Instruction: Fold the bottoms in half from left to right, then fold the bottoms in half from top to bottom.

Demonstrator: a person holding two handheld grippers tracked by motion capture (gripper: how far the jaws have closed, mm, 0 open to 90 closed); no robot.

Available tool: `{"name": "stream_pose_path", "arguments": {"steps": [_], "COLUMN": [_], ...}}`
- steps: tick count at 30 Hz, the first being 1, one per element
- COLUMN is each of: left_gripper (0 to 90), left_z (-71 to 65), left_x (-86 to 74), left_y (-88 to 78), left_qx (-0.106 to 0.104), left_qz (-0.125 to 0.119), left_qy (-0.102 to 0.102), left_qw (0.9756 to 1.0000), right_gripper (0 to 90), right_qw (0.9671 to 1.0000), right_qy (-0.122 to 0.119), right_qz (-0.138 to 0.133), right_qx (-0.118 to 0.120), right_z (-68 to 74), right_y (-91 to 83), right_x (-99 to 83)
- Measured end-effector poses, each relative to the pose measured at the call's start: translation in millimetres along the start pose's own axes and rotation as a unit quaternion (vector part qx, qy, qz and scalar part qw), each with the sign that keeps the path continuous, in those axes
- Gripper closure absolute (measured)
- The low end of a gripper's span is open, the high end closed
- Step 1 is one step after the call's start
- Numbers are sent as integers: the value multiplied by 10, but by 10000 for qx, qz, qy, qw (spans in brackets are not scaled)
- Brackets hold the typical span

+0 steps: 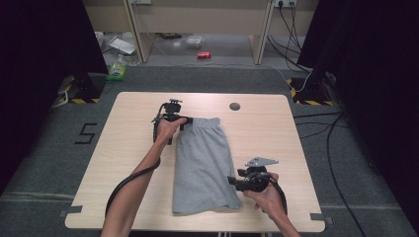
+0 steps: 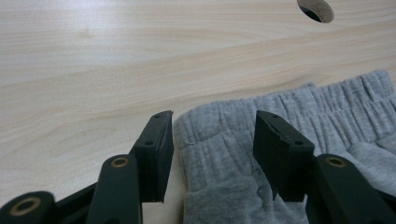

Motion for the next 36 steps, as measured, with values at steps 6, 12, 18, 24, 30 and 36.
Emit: {"name": "stream_pose_path", "arguments": {"steps": [6,12,18,24,30,36], "left_gripper": [473,479,476,464,462,465], "left_z": [-13,-21,-10,-7,-4,-8], "left_x": [-38,-50,-59,-66,-66,-73], "left_y": [24,27,15,15,19,10], "left_qx": [-30,-36,-53,-42,-52,-68], "left_qz": [30,43,28,18,25,25], "left_qy": [-15,-8,-31,-50,-53,-50], "left_qw": [10000,10000,10000,10000,10000,10000], "right_gripper": [448,441,438,426,426,428], "right_qw": [9998,9996,9994,9986,9980,9978], "right_qy": [-123,-172,-146,-139,-119,-115], "right_qz": [-92,-53,-35,-93,-154,-118], "right_qx": [-99,-213,-320,-492,-593,-643], "right_z": [-108,-232,-364,-532,-685,-829], "right_y": [169,351,510,639,753,883], "right_x": [231,378,514,744,942,1055]}}
Point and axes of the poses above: each handheld gripper's, and its own axes: y roughly forward along the jaws, x roughly out of its top, z roughly to its left, the point moved 9 cm from there along y, roughly forward along the jaws, and after that the axes turned 9 degrees about -z, right-handed, at the moved point
